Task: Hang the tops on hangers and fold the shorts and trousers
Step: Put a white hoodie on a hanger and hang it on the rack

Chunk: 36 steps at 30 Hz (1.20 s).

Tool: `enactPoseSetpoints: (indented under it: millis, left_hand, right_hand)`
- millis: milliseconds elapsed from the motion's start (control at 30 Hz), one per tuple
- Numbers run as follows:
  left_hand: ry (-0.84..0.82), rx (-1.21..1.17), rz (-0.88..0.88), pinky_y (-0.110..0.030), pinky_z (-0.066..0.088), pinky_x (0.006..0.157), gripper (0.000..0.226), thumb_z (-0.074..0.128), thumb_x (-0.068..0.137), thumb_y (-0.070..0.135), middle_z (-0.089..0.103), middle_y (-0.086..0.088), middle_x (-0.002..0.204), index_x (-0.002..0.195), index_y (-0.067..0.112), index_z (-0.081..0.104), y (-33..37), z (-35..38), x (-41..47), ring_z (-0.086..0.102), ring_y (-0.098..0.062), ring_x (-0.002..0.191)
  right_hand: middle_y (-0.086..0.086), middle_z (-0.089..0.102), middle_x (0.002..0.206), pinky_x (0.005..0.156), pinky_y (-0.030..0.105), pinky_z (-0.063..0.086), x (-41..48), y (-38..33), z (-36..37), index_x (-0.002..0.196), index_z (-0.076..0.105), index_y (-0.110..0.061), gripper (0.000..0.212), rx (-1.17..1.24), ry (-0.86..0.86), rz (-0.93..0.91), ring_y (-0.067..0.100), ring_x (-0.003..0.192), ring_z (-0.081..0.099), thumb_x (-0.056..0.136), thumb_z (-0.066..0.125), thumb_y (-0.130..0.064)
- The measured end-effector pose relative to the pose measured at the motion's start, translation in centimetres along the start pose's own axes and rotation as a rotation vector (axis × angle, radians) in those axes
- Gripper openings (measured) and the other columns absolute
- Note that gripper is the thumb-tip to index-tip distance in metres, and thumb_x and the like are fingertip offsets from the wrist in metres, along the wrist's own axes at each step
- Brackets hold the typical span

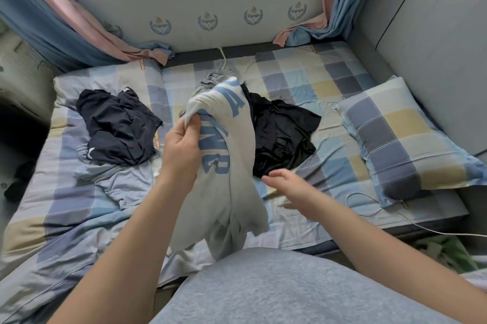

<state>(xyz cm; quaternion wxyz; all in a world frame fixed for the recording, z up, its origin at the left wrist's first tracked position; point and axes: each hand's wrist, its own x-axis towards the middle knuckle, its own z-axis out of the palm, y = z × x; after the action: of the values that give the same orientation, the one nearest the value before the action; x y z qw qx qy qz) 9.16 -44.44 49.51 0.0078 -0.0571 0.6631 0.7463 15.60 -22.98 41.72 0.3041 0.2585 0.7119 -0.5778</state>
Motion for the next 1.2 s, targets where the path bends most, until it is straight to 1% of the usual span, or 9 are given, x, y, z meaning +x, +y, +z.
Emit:
enactPoseSetpoints:
  millis: [133,267,367,467,600,700,933,1033,1200]
  left_hand:
    - [0.027,-0.297,-0.067,-0.052,0.057,0.089,0.029,0.045,0.106,0.032,0.071,-0.013,0.109,0.112,0.015,0.068,1.9,-0.2,-0.3,0.068,-0.031,0.096]
    - [-0.016,-0.461,-0.110,-0.042,0.059,0.080,0.040,0.042,0.105,0.036,0.068,-0.017,0.122,0.130,0.011,0.060,3.3,-0.4,-0.9,0.070,-0.030,0.100]
    - [-0.049,-0.457,-0.123,-0.044,0.060,0.080,0.042,0.040,0.105,0.037,0.067,-0.019,0.124,0.132,0.010,0.059,3.4,-0.7,-1.2,0.070,-0.031,0.098]
    - [-0.014,-0.409,-0.137,-0.049,0.059,0.087,0.040,0.041,0.106,0.035,0.067,-0.021,0.124,0.129,0.008,0.060,2.7,-1.5,-1.3,0.069,-0.034,0.099]
    - [-0.020,-0.286,-0.195,-0.045,0.061,0.081,0.031,0.046,0.105,0.030,0.073,-0.015,0.116,0.119,0.012,0.067,0.8,-2.8,-1.4,0.072,-0.031,0.099]
    - [-0.073,-0.059,-0.324,-0.040,0.061,0.071,0.022,0.050,0.104,0.028,0.077,-0.008,0.100,0.106,0.017,0.069,-1.3,-2.8,-2.6,0.075,-0.022,0.083]
    - [-0.554,0.669,-0.682,-0.029,0.047,0.071,0.020,0.056,0.102,0.029,0.072,-0.005,0.101,0.097,0.014,0.067,-5.9,-0.9,-4.2,0.070,-0.021,0.084]
    - [-0.694,0.816,-0.580,-0.022,0.049,0.075,0.028,0.063,0.096,0.039,0.071,0.005,0.118,0.117,0.021,0.070,-6.1,-0.5,-3.2,0.069,-0.011,0.099]
    - [-0.430,0.640,-0.225,-0.027,0.030,0.108,0.091,0.080,0.080,0.047,0.035,0.000,0.157,0.153,0.026,0.030,-4.6,1.0,-0.4,0.036,-0.014,0.139]
  right_hand:
    - [0.014,0.030,0.160,0.098,0.065,0.040,1.3,2.3,1.5,0.155,0.028,-0.027,0.099,0.161,-0.147,0.337,0.042,0.144,0.033,0.078,0.052,-0.085]
    - [0.029,0.066,0.119,0.075,0.059,0.058,3.3,2.0,2.6,0.123,0.062,0.002,0.099,0.748,-0.280,0.462,0.048,0.098,0.069,0.072,0.063,-0.082]
    - [0.010,0.071,0.064,0.055,0.032,0.059,4.6,0.4,2.6,0.083,0.071,-0.005,0.033,0.823,-0.094,0.279,0.023,0.055,0.070,0.095,0.062,-0.034]
    - [0.005,0.064,0.054,0.047,0.022,0.054,5.3,-0.8,0.8,0.083,0.062,-0.010,0.022,0.831,0.059,0.136,0.015,0.045,0.062,0.098,0.047,-0.004]
    - [0.011,0.064,0.082,0.063,0.034,0.052,5.0,-2.6,-3.3,0.102,0.062,-0.013,0.015,0.816,0.210,-0.067,0.024,0.074,0.060,0.098,0.050,-0.006]
    - [0.013,0.067,0.090,0.069,0.036,0.053,3.7,-4.6,-6.4,0.094,0.066,-0.009,0.023,0.829,0.289,-0.269,0.027,0.083,0.065,0.093,0.044,-0.002]
    - [0.003,0.069,0.068,0.068,0.026,0.057,-0.8,-9.6,-8.9,0.059,0.075,-0.015,0.049,0.801,0.136,-0.501,0.018,0.068,0.069,0.090,0.037,-0.013]
    - [-0.003,0.059,0.056,0.059,0.026,0.053,-2.7,-11.0,-8.8,0.048,0.065,-0.021,0.053,0.688,0.039,-0.608,0.013,0.057,0.062,0.089,0.034,-0.012]
    - [-0.009,0.036,0.045,0.042,0.019,0.033,-4.0,-11.6,-7.9,0.040,0.041,-0.028,0.045,0.502,-0.013,-0.642,0.009,0.040,0.034,0.082,0.040,-0.012]
